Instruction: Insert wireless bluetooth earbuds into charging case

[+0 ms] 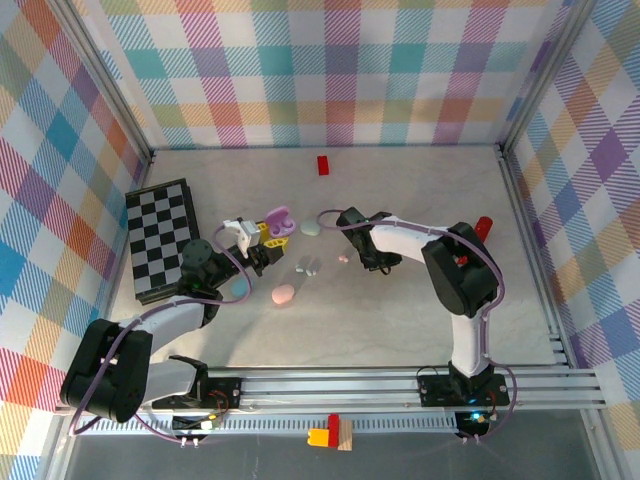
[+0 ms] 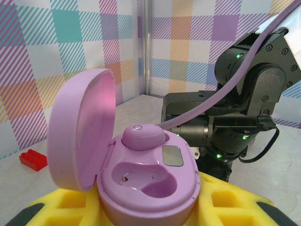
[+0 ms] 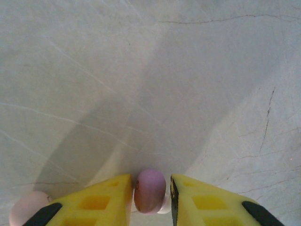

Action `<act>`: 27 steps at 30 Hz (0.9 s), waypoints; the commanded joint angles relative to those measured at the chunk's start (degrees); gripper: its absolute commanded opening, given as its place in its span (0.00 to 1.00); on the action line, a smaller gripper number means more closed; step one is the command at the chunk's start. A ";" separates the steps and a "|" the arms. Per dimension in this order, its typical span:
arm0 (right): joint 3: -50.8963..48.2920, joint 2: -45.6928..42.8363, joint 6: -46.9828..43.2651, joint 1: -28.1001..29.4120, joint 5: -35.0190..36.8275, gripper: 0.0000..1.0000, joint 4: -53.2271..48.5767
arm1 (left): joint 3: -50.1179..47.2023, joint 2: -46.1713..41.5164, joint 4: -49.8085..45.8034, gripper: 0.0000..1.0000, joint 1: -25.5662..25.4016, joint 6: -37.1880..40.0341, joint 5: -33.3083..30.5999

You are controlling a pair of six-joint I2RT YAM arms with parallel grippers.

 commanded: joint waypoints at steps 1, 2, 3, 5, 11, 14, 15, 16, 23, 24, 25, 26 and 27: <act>1.26 1.93 -0.01 0.16 0.20 0.25 -1.46 | 0.11 -0.34 1.44 0.35 0.79 1.05 1.55; 1.17 1.99 0.05 0.16 0.04 0.24 -1.47 | 0.09 -0.26 1.49 0.35 0.79 1.05 1.64; 1.23 2.02 0.00 0.16 -0.03 0.23 -1.54 | 0.08 -0.25 1.61 0.35 0.79 1.05 1.65; 1.02 1.71 0.01 0.11 -0.15 0.19 -1.64 | 0.01 -0.16 1.78 0.35 0.79 1.27 1.99; -1.65 -3.34 -0.15 -0.10 -2.69 0.17 -0.10 | -0.10 -0.06 1.82 0.35 0.71 2.26 2.44; -4.64 -9.41 -0.07 -0.28 -6.24 0.17 1.92 | 0.30 -0.08 0.34 0.34 -0.53 3.65 1.66; -5.73 -11.78 -0.12 -0.49 -8.50 0.17 2.92 | 0.56 0.03 -0.42 0.34 -1.20 4.46 1.27; -6.93 -14.39 0.00 -0.90 -11.38 0.17 3.90 | 0.92 0.22 -1.06 0.34 -1.85 5.04 0.96; -12.37 -30.32 2.23 -5.41 -31.92 0.18 8.52 | 3.80 4.43 0.48 0.34 -5.85 5.32 -0.87; -12.76 -32.36 2.91 -6.46 -35.34 0.18 9.07 | 4.47 5.58 1.28 0.34 -6.50 5.04 -1.05; -13.27 -34.42 3.63 -7.45 -39.06 0.18 9.92 | 5.20 6.69 1.92 0.34 -7.12 4.78 -1.08; -13.71 -36.17 4.23 -8.25 -41.91 0.18 11.01 | 5.81 7.66 2.60 0.34 -7.70 4.56 -1.36; -14.19 -38.09 5.00 -9.25 -45.24 0.18 12.33 | 6.50 8.80 3.41 0.34 -8.33 4.40 -1.60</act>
